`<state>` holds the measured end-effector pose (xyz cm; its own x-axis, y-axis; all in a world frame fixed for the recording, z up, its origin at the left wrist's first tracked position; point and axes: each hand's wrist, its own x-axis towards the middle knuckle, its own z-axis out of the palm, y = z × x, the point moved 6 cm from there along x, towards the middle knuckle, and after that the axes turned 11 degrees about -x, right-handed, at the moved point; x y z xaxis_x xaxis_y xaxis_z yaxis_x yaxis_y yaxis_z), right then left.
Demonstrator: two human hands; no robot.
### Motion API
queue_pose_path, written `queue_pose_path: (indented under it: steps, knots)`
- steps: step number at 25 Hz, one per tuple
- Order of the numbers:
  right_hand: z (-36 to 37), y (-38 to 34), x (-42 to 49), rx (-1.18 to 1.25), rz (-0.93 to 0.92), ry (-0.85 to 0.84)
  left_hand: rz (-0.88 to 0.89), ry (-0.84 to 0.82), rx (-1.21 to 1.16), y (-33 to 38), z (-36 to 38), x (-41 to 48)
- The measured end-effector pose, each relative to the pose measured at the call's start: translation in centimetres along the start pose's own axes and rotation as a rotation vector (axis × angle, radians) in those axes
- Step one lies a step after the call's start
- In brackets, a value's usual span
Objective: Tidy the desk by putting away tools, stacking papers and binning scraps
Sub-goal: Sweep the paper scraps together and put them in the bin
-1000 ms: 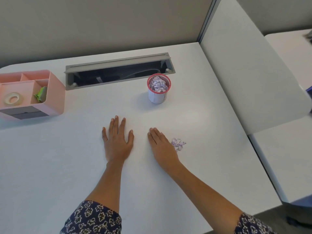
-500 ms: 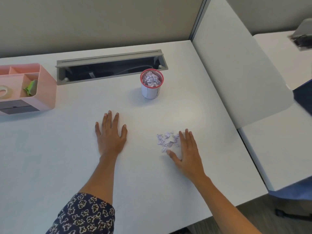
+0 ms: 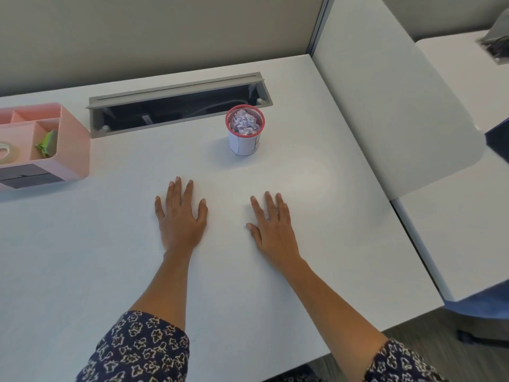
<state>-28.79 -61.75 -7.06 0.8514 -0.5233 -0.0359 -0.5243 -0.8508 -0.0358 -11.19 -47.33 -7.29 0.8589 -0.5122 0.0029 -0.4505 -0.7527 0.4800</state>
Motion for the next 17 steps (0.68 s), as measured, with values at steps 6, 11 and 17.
queue_pose_path:
  steps: [6, 11, 17]
  knots:
    - [0.1, -0.7, -3.9, 0.058, -0.227, 0.005, 0.002, -0.005, -0.012, 0.0, 0.0, 0.0]
    - [-0.8, 0.3, -7.9, 0.066, -0.419, -0.033, -0.002, -0.001, -0.006, 0.0, 0.0, -0.1]
    - [-1.8, 2.6, -8.1, 0.028, -0.513, 0.135, 0.001, -0.005, 0.005, 0.2, -0.1, -0.1]
